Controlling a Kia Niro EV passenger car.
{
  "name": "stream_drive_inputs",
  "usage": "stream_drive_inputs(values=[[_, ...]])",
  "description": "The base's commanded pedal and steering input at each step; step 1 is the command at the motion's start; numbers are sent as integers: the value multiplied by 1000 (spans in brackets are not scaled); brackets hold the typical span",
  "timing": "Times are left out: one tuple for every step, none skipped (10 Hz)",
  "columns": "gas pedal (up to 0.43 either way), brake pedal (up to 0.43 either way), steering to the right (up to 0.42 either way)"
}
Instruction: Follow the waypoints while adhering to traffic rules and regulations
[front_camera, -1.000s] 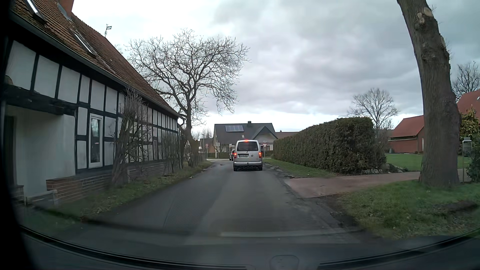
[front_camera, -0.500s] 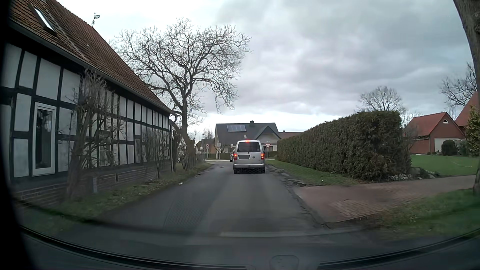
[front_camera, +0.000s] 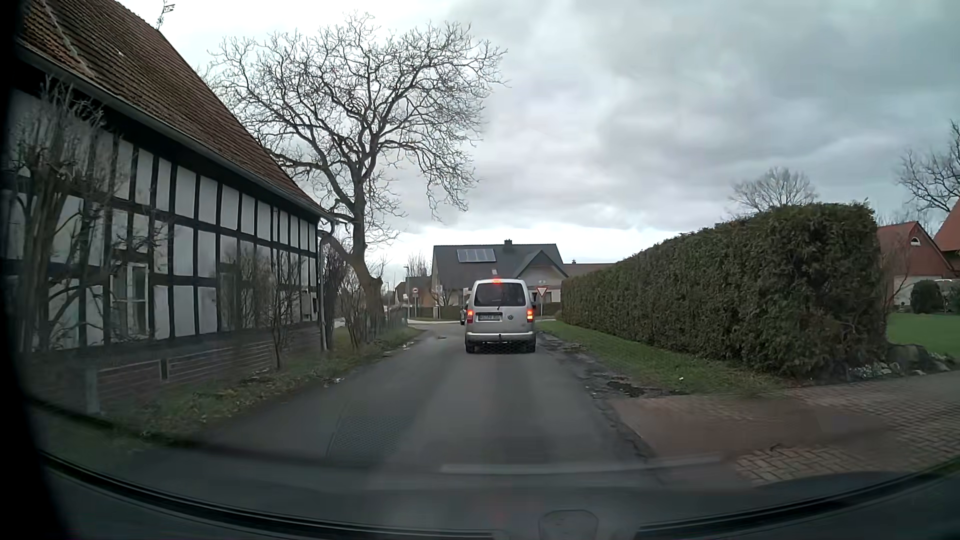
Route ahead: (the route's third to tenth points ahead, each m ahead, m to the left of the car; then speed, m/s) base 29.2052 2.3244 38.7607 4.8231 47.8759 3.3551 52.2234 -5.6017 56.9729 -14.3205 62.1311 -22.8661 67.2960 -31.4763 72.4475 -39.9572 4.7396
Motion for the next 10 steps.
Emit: stream_drive_inputs(values=[[0,12,-11],[0,12,-11],[0,12,-11],[0,18,-11],[0,12,-11],[0,0,-11],[0,0,-10],[0,0,-10],[0,0,-10],[0,18,-10]])
